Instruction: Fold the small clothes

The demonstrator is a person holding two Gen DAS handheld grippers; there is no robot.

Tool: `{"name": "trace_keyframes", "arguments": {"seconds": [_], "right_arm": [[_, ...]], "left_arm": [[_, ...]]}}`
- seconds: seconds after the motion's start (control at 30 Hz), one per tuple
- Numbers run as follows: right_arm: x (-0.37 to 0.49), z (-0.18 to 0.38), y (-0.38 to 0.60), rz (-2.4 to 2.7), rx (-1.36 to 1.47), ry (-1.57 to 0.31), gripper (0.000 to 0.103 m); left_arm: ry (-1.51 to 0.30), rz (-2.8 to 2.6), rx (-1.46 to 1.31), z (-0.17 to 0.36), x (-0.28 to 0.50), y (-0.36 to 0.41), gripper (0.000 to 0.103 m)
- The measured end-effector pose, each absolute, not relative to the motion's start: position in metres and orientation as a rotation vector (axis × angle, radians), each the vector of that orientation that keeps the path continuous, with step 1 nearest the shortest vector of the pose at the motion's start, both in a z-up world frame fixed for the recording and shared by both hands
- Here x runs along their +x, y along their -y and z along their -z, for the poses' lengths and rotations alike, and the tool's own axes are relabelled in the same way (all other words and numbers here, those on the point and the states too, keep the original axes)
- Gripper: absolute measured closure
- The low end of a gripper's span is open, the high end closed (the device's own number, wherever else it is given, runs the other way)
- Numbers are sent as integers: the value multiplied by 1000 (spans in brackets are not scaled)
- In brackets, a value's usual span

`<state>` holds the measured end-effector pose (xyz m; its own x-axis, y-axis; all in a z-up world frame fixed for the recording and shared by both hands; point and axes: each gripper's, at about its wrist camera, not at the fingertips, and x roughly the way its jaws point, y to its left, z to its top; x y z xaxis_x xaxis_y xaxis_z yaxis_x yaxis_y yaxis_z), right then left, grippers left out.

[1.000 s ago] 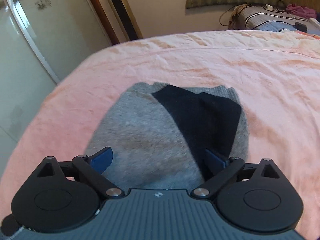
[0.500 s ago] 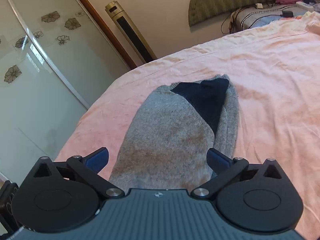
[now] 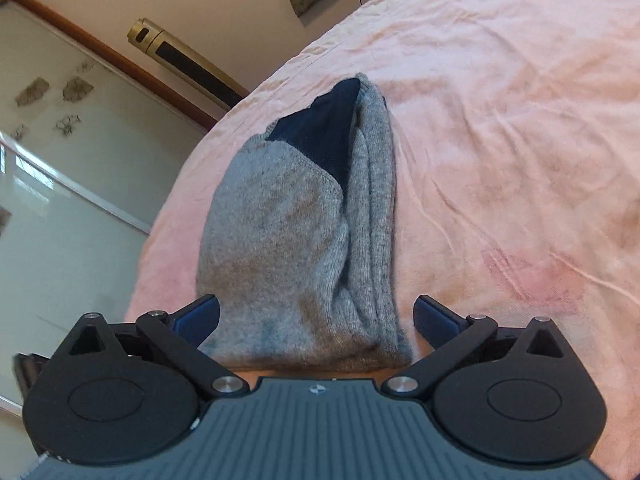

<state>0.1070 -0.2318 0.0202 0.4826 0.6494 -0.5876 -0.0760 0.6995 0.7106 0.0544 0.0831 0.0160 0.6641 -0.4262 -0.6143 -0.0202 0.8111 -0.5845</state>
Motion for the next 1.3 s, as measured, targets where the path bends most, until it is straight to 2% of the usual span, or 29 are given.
{"name": "trace_keyframes", "arguments": {"seconds": [0.03, 0.07, 0.1, 0.13, 0.27, 0.4, 0.43, 0.47, 0.53, 0.57, 0.6, 0.63, 0.67, 0.73, 0.83, 0.93, 1.0, 1.17, 1.23, 1.3], "right_arm": [[109, -20, 230, -501, 653, -984, 14], [111, -19, 226, -515, 627, -1001, 35], [113, -18, 221, -526, 591, -1022, 65], [114, -18, 215, -538, 539, -1033, 77], [105, -37, 214, -561, 422, -967, 78], [100, -28, 215, -541, 283, -976, 79], [100, -28, 217, -546, 291, -966, 78], [101, -31, 219, -547, 309, -973, 71], [105, -45, 227, -513, 359, -947, 49], [107, -54, 231, -498, 387, -890, 30], [110, -65, 234, -495, 411, -825, 23], [116, -74, 233, -502, 424, -779, 23], [125, -81, 230, -502, 428, -761, 23], [147, -90, 211, -509, 408, -746, 23], [184, -82, 176, -522, 355, -798, 21], [210, -45, 151, -463, 231, -938, 21], [208, -33, 154, -505, 214, -873, 17], [192, -48, 145, -439, 152, -890, 19], [164, -65, 156, -455, 229, -845, 16], [124, -76, 174, -499, 311, -765, 0]], "left_arm": [[-840, 267, -606, -15, 58, -82, 42], [-879, 297, -620, -12, 64, -78, 73], [-918, 301, -627, -8, 69, -74, 82], [-926, 284, -623, -6, 70, -73, 86], [-873, 296, -584, -22, 54, -69, 91], [-874, 249, -440, -15, 44, -65, 88], [-855, 244, -423, -16, 38, -65, 87], [-830, 232, -392, -21, 31, -64, 87], [-770, 209, -301, -34, 17, -57, 79], [-724, 203, -237, -42, 9, -53, 74], [-681, 204, -182, -48, 4, -47, 72], [-644, 214, -132, -52, 2, -40, 65], [-616, 230, -91, -54, 2, -32, 53], [-580, 249, -20, -50, 6, -15, 40], [-648, 219, 58, -25, 26, 6, 40], [-620, 208, 64, -12, 25, 8, 38], [-619, 215, 44, -13, 26, 4, 38], [-601, 205, 24, -19, 18, -4, 37], [-592, 191, 14, -26, 6, -8, 37], [-591, 180, 0, -31, -9, -13, 35]]}}
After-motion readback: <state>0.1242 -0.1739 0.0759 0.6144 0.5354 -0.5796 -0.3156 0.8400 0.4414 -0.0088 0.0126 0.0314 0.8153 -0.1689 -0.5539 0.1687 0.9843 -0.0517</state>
